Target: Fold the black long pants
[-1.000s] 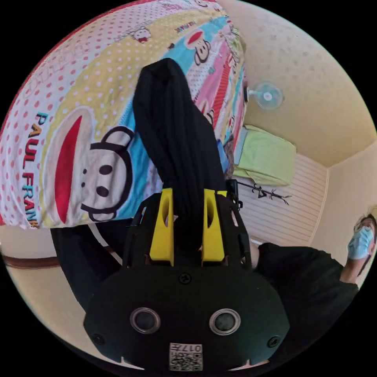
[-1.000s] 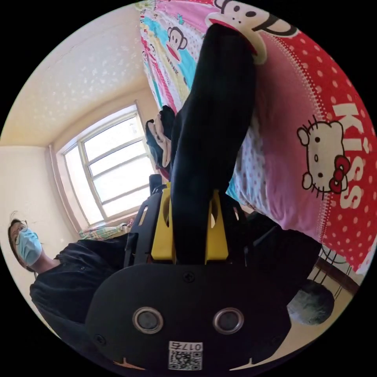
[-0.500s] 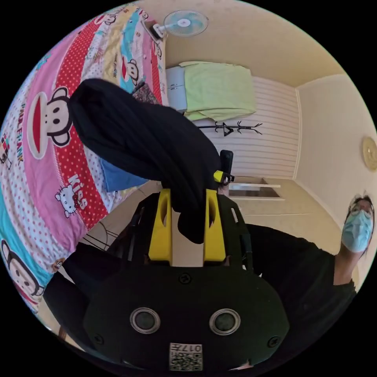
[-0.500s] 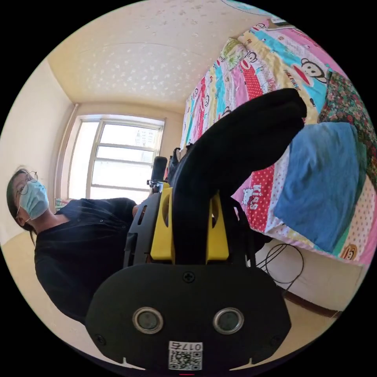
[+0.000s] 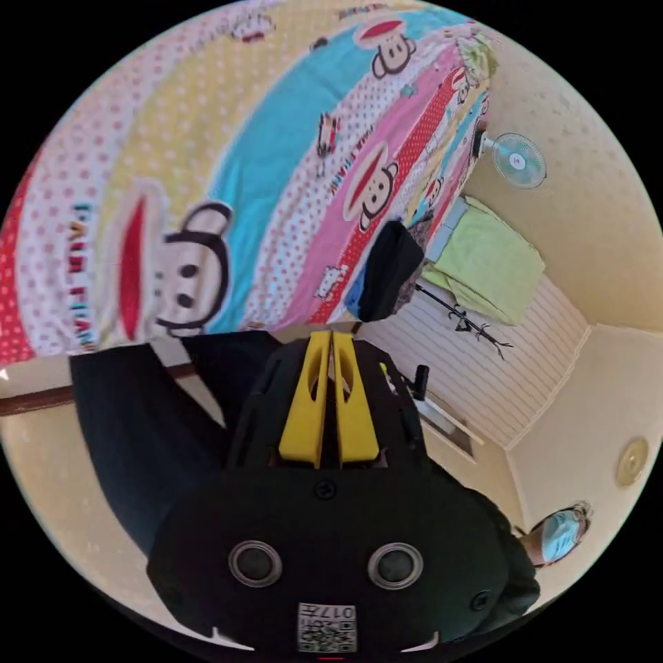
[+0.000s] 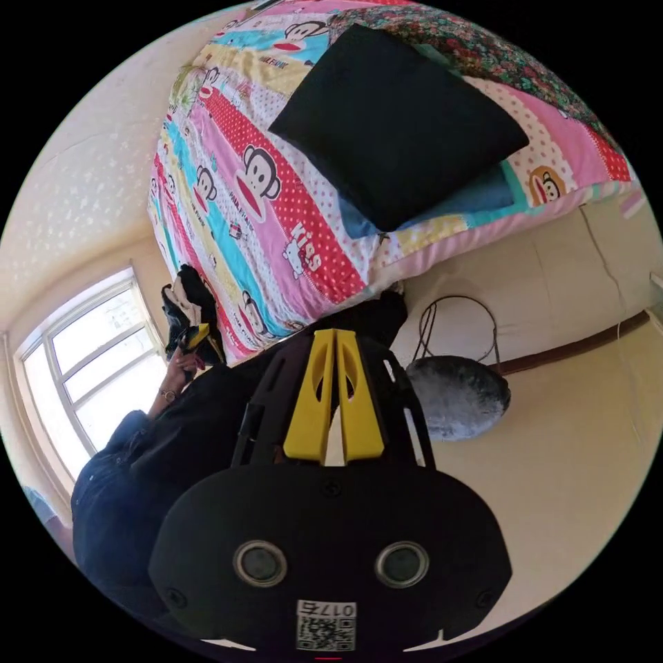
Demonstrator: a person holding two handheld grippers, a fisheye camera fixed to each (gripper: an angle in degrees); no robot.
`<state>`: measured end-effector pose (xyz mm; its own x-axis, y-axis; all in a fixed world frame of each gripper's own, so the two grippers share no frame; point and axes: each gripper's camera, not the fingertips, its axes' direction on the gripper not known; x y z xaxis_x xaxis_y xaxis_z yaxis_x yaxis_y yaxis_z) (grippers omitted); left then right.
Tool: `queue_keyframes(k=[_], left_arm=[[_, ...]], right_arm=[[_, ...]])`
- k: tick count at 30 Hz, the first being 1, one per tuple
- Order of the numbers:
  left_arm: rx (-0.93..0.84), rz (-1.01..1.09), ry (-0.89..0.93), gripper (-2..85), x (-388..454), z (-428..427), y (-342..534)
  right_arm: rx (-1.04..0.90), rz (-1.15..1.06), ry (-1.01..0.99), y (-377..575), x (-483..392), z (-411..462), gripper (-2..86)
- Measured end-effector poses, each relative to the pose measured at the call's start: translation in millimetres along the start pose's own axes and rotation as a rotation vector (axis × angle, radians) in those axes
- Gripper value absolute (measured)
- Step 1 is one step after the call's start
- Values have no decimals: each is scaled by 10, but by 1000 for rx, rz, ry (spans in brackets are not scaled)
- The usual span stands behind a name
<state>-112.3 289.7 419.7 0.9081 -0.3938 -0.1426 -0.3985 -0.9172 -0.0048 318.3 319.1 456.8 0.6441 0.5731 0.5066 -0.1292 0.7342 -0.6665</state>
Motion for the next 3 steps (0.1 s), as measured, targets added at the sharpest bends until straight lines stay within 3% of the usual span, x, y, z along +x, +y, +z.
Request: queue_keyframes(k=[3], left_arm=[[244, 78, -163, -9, 47, -992, 531]], right_arm=[[-34, -110, 53, -99, -597, 588, 8]])
